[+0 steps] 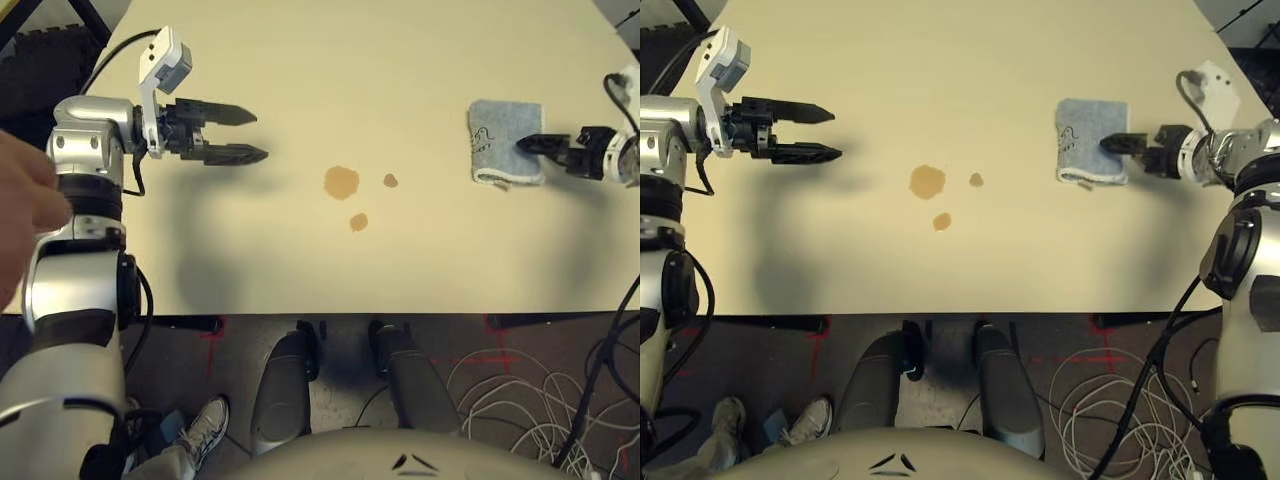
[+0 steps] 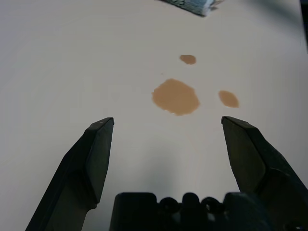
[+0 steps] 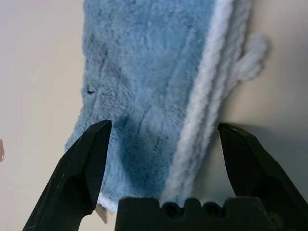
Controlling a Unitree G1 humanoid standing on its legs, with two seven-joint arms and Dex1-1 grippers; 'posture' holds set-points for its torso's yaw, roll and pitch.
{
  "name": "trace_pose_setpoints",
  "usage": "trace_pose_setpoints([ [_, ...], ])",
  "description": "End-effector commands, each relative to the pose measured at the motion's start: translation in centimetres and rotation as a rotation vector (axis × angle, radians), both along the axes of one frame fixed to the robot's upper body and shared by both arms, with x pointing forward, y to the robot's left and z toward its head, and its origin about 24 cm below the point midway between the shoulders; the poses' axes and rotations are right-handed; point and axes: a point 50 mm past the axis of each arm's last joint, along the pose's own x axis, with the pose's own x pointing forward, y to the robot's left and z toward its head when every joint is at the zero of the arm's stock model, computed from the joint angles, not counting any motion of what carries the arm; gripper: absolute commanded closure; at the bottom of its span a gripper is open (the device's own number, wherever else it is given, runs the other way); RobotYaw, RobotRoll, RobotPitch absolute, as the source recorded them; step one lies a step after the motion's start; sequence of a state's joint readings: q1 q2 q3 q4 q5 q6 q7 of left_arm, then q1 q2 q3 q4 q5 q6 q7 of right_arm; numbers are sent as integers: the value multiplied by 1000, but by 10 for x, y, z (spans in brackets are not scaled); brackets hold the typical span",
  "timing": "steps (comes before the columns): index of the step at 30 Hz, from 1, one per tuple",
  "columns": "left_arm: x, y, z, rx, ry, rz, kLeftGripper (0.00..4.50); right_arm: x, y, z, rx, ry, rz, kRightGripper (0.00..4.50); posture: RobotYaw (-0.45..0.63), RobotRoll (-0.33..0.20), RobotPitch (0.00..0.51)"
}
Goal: Wipe the water off the table with a rag.
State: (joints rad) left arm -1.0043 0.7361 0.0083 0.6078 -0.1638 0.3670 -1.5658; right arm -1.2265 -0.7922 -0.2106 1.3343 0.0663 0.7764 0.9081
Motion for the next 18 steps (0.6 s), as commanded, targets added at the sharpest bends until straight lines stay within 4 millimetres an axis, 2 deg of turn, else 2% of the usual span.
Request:
trace_pose_setpoints([
  [1, -6, -1, -3, 17, 34, -17, 0, 1, 10, -15, 53, 44, 22, 30, 16, 0, 303],
  [10, -14, -6, -9, 38, 73, -36, 0, 18, 39, -13, 171, -33, 30, 30, 33, 0, 317],
  [18, -14, -8, -15, 48, 90, -39, 0, 26, 42, -19, 218, -75, -127, 30, 19, 0, 299],
])
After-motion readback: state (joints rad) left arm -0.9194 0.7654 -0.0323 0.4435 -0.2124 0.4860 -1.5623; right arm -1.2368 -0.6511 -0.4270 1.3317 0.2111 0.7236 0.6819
